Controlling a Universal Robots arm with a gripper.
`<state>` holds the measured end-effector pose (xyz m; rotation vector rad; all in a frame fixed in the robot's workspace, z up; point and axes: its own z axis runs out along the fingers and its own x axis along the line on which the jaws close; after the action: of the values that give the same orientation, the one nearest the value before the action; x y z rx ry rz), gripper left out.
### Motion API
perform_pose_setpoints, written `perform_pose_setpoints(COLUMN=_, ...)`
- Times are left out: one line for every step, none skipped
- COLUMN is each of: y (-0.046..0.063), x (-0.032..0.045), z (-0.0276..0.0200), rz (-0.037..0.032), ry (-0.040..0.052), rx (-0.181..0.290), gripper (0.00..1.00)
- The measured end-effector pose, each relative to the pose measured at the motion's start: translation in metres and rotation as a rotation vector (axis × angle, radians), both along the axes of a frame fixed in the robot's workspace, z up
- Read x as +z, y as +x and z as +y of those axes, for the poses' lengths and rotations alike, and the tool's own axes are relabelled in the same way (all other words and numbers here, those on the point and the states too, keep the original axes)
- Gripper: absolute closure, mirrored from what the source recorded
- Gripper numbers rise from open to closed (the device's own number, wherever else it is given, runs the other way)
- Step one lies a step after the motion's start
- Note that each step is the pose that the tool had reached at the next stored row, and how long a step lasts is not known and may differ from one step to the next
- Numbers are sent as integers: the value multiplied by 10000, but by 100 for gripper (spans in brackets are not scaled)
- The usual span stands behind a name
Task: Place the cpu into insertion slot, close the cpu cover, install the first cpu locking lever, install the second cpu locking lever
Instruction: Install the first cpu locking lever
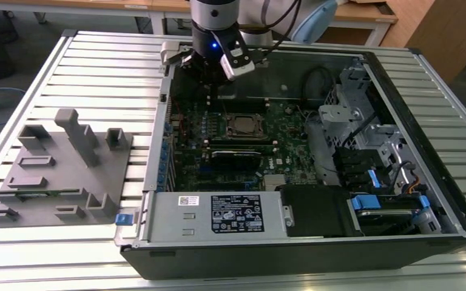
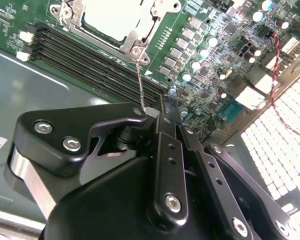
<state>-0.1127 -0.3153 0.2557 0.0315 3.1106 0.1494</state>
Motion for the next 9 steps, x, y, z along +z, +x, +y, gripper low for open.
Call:
perform_pose_setpoints(y=11, x=0, z=0, rz=0, ry=2, rx=0, gripper=89)
perform_pose_setpoints(y=21, x=0, z=0, rz=0, ry=5, rx=0, gripper=89)
perform_pose_setpoints(y=30, x=0, z=0, rz=0, ry=7, rx=0, gripper=89)
perform_pose_setpoints(y=39, x=0, z=0, rz=0, ry=7, rx=0, gripper=89)
perform_pose_setpoints(y=50, x=0, z=0, rz=0, ry=9, rx=1, gripper=89)
perform_pose_setpoints(y=63, x=0, z=0, rz=0, ry=11, rx=0, gripper=89)
perform_pose_setpoints(y=77, x=0, z=0, rz=0, ry=14, rx=0, gripper=89)
perform_pose_setpoints(y=95, x=0, z=0, rz=-1, ry=18, rx=1, gripper=89)
perform_pose_setpoints(y=117, x=0, z=0, rz=-1, ry=21, rx=0, gripper=89)
